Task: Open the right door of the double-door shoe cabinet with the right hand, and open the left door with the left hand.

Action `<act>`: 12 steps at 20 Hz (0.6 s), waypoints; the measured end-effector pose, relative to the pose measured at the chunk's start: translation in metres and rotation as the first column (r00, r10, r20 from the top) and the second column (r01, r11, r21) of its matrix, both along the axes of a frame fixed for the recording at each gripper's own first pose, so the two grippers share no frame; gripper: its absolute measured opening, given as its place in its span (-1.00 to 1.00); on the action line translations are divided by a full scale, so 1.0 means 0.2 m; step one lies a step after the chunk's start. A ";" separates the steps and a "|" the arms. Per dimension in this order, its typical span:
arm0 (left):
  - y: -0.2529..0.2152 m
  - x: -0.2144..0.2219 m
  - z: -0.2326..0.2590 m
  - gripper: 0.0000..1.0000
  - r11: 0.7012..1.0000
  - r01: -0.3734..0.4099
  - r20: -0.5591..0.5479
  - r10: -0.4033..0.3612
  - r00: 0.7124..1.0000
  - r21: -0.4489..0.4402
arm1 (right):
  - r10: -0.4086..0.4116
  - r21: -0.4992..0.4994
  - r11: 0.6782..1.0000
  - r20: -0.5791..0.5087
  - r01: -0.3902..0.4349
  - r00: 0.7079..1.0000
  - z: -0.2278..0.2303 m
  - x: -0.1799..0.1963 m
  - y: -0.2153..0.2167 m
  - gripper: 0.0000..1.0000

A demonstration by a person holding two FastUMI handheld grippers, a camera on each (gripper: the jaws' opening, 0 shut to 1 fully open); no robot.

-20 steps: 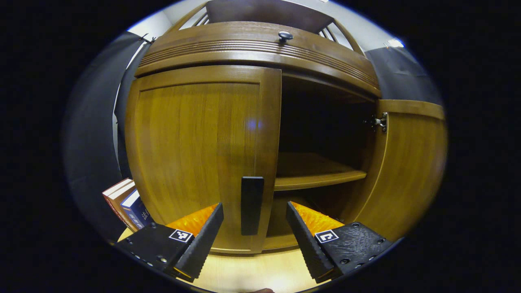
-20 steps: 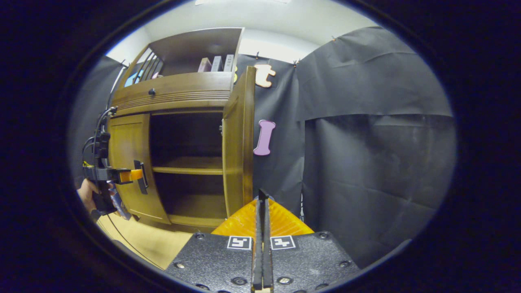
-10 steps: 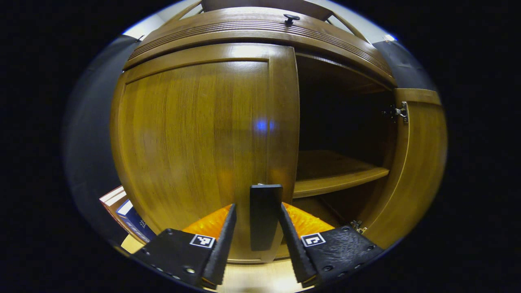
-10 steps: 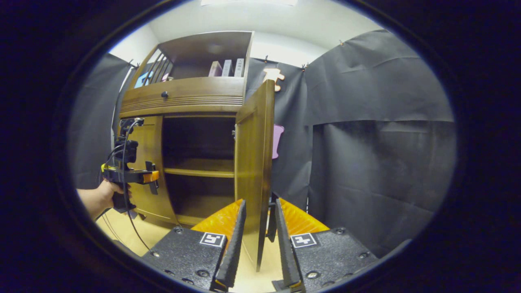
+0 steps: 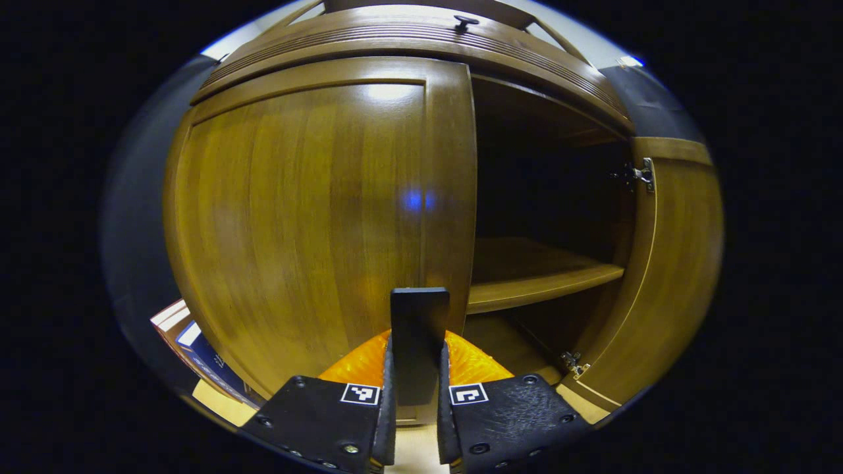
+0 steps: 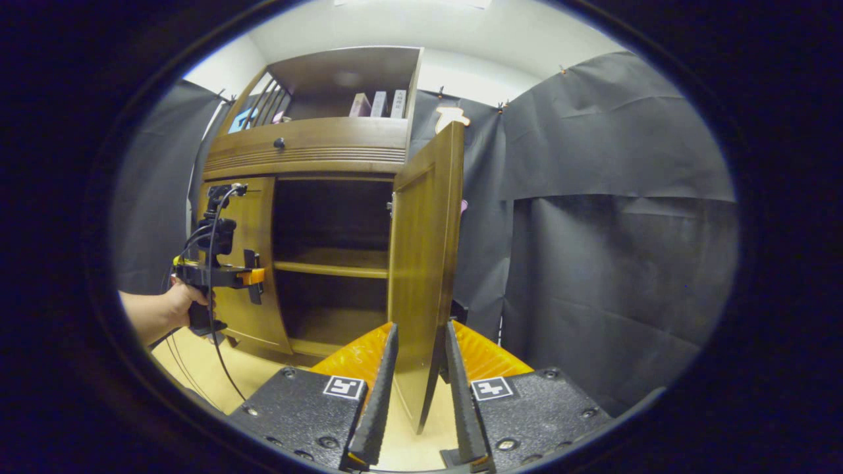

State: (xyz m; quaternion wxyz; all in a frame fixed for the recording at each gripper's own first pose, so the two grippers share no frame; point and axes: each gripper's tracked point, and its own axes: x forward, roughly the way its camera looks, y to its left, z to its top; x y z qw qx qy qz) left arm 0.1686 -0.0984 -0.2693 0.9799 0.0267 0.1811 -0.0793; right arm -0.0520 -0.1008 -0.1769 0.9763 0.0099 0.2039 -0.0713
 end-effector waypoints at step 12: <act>0.06 -0.21 0.03 -0.52 0.999 0.008 0.025 -0.009 1.000 0.049 | 0.104 0.038 0.994 -0.048 -0.102 0.993 -0.05 -0.02 0.05 -0.08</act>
